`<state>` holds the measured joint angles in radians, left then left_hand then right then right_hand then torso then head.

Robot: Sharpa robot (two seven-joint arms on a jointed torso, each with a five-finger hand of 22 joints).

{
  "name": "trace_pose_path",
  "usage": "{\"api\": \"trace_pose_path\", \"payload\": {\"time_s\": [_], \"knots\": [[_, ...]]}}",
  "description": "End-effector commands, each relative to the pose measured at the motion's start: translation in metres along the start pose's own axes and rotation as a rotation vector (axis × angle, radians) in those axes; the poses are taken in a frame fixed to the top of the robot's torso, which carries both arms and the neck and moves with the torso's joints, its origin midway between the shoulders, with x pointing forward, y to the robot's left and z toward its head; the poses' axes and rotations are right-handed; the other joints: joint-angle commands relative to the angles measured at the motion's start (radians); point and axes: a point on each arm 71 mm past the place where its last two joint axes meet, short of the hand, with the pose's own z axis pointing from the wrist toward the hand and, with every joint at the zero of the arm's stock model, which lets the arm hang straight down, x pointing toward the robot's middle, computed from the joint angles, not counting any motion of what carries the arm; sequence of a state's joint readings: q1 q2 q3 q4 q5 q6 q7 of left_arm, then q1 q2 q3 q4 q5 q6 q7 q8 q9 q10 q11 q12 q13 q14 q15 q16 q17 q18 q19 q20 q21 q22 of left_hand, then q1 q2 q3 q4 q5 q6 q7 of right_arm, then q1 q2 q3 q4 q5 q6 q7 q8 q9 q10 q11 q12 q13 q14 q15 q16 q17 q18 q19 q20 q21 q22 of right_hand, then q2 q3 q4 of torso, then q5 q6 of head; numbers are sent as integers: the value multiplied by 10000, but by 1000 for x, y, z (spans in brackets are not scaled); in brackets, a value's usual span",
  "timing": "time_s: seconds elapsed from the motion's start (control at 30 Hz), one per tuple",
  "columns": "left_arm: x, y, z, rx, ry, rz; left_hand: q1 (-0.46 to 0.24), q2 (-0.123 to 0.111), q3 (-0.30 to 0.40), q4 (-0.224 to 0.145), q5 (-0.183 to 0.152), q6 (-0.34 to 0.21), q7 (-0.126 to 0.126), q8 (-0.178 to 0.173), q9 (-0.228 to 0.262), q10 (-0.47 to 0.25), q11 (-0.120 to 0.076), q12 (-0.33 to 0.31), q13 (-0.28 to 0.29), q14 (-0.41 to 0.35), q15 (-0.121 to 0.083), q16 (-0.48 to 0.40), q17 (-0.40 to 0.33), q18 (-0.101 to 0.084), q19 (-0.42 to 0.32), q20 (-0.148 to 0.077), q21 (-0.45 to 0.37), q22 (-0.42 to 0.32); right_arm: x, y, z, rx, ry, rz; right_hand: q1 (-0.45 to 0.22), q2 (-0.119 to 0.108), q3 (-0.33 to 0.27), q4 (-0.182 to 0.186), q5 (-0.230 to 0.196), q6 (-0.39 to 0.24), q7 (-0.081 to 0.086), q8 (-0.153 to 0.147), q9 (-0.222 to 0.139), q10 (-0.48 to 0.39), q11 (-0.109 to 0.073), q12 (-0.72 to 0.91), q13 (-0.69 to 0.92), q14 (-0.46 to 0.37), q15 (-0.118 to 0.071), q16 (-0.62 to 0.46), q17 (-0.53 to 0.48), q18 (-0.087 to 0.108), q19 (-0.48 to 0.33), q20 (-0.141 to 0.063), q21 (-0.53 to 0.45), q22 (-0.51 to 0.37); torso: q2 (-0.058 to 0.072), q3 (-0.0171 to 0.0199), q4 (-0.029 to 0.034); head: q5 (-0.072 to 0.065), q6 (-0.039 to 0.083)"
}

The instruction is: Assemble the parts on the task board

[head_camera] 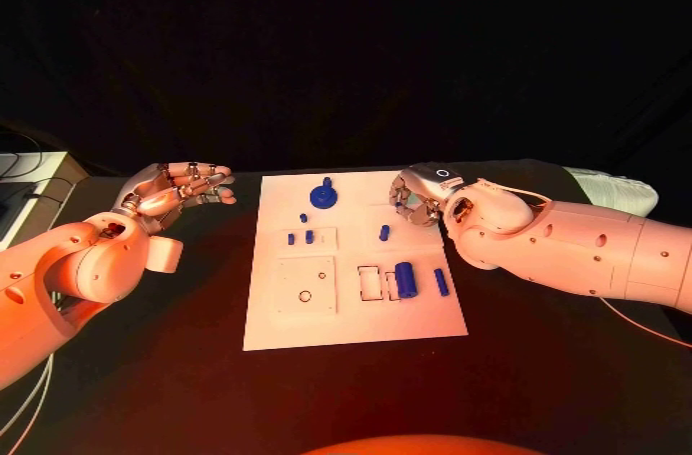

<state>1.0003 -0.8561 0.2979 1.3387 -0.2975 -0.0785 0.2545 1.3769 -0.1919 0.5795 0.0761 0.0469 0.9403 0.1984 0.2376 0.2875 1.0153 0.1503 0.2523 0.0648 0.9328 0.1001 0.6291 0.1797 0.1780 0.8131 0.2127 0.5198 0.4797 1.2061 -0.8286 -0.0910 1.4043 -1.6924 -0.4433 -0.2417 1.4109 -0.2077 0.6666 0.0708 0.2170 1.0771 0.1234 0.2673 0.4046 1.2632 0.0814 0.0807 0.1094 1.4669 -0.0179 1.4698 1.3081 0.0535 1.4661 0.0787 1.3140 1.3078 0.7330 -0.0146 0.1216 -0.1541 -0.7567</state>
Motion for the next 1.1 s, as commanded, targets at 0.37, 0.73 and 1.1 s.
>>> {"api": "trace_pose_path", "payload": {"time_s": [0.37, 0.73, 1.1], "knots": [[-10, 3, -1, -51, -213, 54, 59, -16, -37, -19, 23, 92, 13, 59, 19, 72, -9, -40, 12, 102, 13, -47, 25, 30, 57, -2, -43, -18, -27, 17, -12, -574, -1337, 752, -22, 60, 23, -46, 28, 63, -6, 63, -6, 365, -277, 54, 22, 595, -67, 68, 568, -17, 333, -39, 138, 1080, -8, -33, -8, 46, 32], [5, 2, 2, 95, -44, -103, 59, -19, -40, -19, 24, 93, 14, 60, 19, 71, -9, -43, 11, 104, 13, -50, 26, 30, 58, -2, -44, -19, -20, 58, -22, -1516, -948, 1982, -25, 56, 39, -65, 30, 69, -8, 71, 5, 382, -281, 46, 22, 596, -69, 69, 566, -20, 338, -44, 154, 1092, -22, -72, 48, 285, -22], [24, -4, 5, 452, -255, -356, 71, -28, -76, -31, 23, 95, 15, 71, 15, 84, -10, -90, 9, 229, -8, -41, 88, 36, 138, -22, -38, -19, 12, 105, -32, -2676, -286, 2430, -21, 59, 60, -85, 39, 66, -3, 72, 12, 388, -280, 33, 20, 595, -71, 67, 560, -11, 327, -47, 116, 1069, -47, -106, 29, 819, -141]]}}
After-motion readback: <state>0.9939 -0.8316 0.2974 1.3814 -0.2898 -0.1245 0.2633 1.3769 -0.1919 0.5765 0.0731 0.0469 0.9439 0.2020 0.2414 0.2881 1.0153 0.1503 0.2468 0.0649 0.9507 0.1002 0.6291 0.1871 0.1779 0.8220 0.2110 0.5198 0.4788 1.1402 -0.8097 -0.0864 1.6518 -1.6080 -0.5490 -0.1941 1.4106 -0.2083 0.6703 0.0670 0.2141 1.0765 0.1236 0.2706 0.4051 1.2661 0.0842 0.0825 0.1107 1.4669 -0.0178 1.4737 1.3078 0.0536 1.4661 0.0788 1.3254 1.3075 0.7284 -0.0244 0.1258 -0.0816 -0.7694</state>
